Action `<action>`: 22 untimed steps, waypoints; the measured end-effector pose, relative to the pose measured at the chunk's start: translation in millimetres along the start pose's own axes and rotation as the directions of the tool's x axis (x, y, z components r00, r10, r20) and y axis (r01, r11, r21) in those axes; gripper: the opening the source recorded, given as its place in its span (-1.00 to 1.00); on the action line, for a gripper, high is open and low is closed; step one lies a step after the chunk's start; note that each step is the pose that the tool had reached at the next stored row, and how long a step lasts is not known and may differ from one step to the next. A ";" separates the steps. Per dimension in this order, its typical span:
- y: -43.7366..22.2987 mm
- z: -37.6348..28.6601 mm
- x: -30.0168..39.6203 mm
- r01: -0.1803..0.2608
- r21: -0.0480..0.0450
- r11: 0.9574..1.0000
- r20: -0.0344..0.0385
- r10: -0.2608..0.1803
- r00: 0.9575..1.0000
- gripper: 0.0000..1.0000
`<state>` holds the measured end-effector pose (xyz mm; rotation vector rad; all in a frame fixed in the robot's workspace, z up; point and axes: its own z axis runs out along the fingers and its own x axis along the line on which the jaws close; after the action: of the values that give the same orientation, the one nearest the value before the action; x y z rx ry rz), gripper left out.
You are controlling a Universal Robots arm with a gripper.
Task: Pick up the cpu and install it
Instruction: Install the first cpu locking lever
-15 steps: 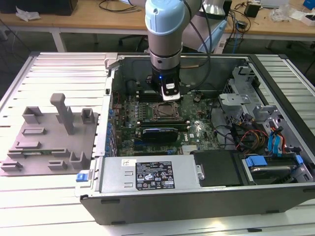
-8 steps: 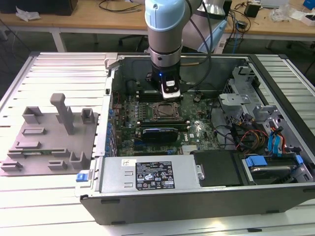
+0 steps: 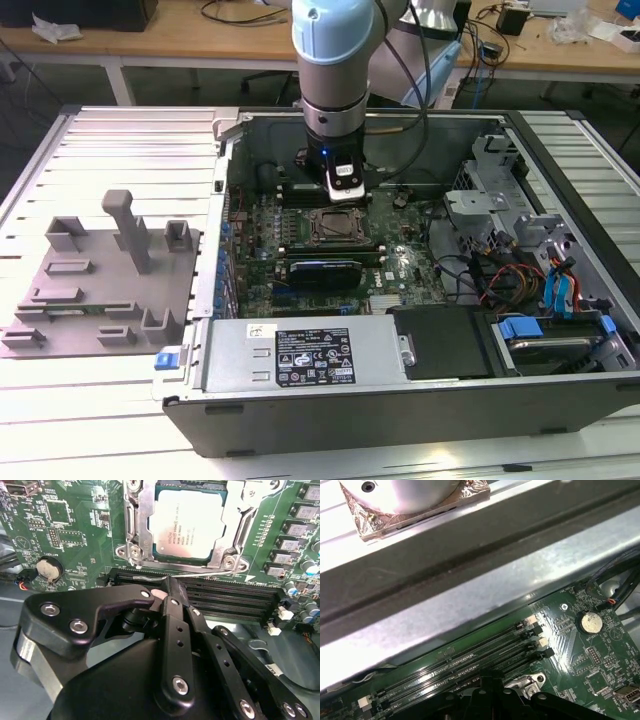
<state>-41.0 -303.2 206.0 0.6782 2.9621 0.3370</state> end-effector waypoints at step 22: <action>0.7 2.9 -1.2 0.001 -0.004 1.000 0.006 -0.001 1.000 -0.79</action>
<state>-39.3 -302.5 203.4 0.6755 2.9557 0.3398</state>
